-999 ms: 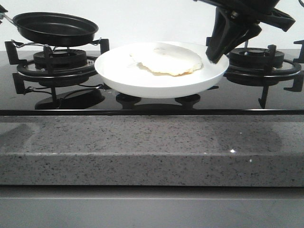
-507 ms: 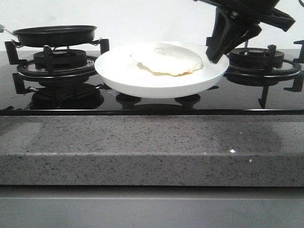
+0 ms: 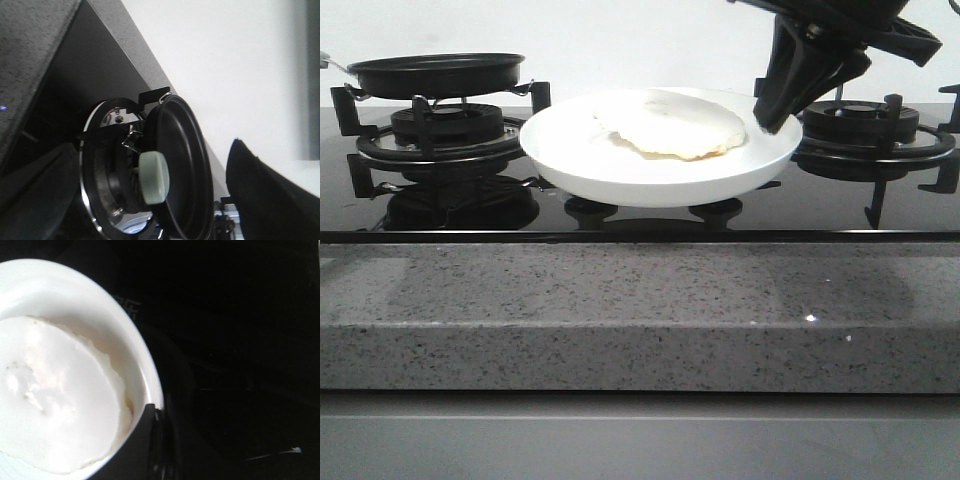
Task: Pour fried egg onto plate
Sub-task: 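Return the pan to its burner with the left gripper and release, then lower the plate back between the burners with the right gripper and release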
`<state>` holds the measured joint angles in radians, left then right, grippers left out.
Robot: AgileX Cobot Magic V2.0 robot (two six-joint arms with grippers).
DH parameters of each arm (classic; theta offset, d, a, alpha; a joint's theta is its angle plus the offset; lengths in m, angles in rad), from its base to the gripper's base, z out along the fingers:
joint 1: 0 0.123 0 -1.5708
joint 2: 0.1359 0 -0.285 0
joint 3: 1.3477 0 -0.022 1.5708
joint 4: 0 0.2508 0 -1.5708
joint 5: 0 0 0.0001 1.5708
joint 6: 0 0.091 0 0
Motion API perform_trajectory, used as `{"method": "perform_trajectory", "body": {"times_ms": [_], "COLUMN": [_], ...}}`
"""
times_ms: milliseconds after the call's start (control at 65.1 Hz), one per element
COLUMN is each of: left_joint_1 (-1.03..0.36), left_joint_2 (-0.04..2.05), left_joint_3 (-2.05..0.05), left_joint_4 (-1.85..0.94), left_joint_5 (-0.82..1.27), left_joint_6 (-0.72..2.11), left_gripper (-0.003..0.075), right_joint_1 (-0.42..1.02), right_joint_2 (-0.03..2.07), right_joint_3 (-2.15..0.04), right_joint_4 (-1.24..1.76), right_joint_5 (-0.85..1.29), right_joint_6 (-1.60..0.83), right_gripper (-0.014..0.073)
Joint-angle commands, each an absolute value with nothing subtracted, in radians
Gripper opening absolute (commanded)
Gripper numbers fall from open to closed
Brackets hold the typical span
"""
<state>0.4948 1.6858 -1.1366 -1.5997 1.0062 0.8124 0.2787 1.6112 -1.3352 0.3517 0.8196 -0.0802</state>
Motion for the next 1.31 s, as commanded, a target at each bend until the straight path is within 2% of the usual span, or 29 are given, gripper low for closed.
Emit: {"method": "perform_trajectory", "body": {"times_ms": [0,231,415,599,692,814,953,1291], "left_joint_1": [0.489,0.453,0.35,0.144,0.031,-0.068,-0.101,-0.099], "left_joint_2": [1.59,1.412,1.252,1.109,1.044,0.976,0.899,0.708], "left_joint_3": [-1.167,-1.167,-1.167,-1.167,-1.167,-1.159,-1.117,-0.985], "left_joint_4": [-1.608,-1.401,-1.146,-0.66,-0.352,-0.107,-0.008,0.0], "left_joint_5": [1.061,0.978,0.928,0.837,0.84,0.873,0.891,0.891], "left_joint_6": [0.807,0.798,0.7,0.448,0.245,0.063,-0.019,-0.022], "left_gripper": [0.0582,0.0546,0.0546,0.0546,0.0546,0.0546,0.0546,0.0546], "right_joint_1": [0.279,0.279,0.279,0.279,0.279,0.279,0.279,0.279], "right_joint_2": [1.572,1.572,1.572,1.572,1.572,1.572,1.572,1.572], "right_joint_3": [-1.363,-1.363,-1.363,-1.363,-1.363,-1.363,-1.363,-1.363], "right_joint_4": [0.374,0.374,0.374,0.374,0.374,0.374,0.374,0.374], "right_joint_5": [0.772,0.772,0.772,0.772,0.772,0.772,0.772,0.772], "right_joint_6": [-0.086,-0.086,-0.086,-0.086,-0.086,-0.086,-0.086,-0.086], "right_gripper": [-0.0067,-0.0067,-0.0067,-0.0067,-0.0067,-0.0067,-0.0067,-0.0067]}}
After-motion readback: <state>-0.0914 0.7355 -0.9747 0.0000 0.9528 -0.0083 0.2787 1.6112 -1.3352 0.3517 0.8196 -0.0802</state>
